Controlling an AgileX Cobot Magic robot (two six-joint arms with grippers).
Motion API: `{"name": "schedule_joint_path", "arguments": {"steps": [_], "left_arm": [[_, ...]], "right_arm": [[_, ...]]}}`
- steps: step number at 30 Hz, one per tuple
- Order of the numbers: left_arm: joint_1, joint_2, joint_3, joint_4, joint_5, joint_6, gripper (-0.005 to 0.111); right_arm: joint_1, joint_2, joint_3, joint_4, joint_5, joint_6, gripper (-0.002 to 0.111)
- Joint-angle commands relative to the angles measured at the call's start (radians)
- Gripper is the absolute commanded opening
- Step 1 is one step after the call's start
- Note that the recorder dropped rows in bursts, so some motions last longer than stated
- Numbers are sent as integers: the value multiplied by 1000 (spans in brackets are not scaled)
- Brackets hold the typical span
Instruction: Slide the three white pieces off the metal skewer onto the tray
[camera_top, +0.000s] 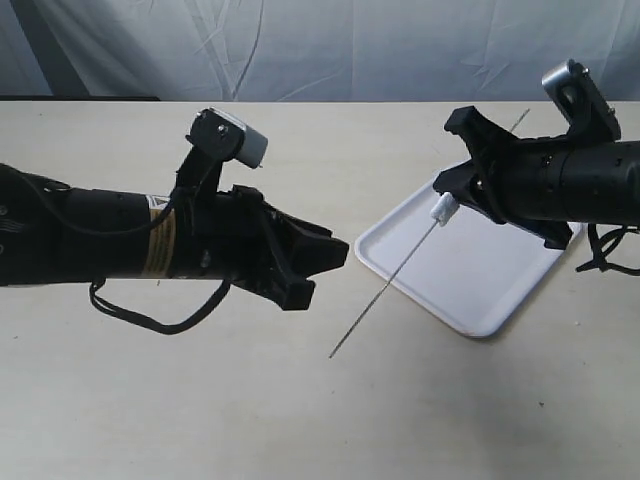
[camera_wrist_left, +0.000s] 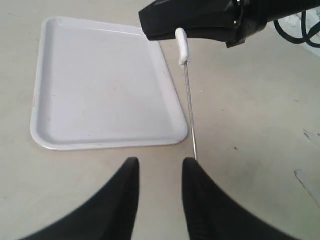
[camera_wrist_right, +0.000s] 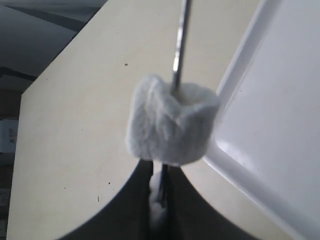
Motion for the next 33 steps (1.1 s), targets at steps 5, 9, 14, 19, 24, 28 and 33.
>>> {"name": "schedule_joint_path", "arguments": {"steps": [5,9,14,19,24,28,33], "left_arm": [[0,101,-126,254,-88,-252,52],[-11,135,-186,348,-104,-345,52],[-41,194,-259,437,-91,-424,52],[-58,266,-333,528,-128,-505,52],[-70,297,-363,545,-96,-533,52],[-70,297,-363,545,-72,-528,52],[-70,297,-372,545,-10,-536,50]], "right_arm": [[2,-45,-34,-7,-23,-45,-1],[2,-45,-37,-7,-24,-59,-1],[2,-45,-43,-40,-6,-59,-1],[2,-45,-43,-44,24,-59,-1],[2,-45,-43,-51,30,-59,-1],[2,-45,-43,-62,35,-59,-1],[3,-45,-43,-69,51,-59,-1]]}}
